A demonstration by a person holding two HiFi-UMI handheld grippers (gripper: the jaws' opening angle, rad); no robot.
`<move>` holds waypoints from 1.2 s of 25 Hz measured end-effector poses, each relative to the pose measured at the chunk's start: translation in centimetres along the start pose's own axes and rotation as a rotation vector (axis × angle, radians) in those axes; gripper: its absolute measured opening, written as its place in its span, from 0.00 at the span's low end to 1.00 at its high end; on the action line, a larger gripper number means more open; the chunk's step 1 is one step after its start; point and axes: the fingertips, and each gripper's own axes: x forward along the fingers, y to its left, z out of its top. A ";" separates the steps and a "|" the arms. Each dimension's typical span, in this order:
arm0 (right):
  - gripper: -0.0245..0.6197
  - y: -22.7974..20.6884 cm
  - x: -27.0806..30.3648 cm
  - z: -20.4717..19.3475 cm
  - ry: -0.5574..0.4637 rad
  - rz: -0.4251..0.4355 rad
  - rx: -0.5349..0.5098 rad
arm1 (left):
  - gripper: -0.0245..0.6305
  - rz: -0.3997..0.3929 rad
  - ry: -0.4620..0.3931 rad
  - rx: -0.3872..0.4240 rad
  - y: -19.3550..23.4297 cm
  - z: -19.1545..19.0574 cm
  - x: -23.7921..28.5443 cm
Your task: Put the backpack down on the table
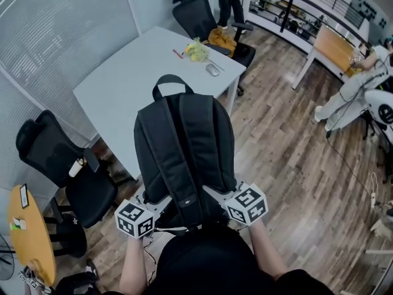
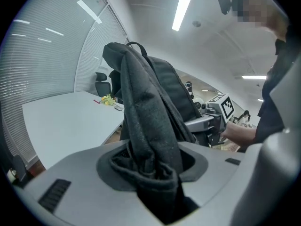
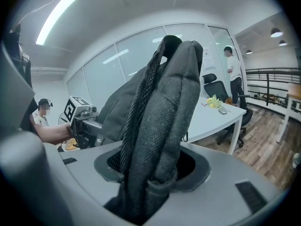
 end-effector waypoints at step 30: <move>0.39 -9.3 6.9 4.1 0.047 -0.081 0.072 | 0.32 -0.087 0.040 -0.033 9.3 4.3 8.1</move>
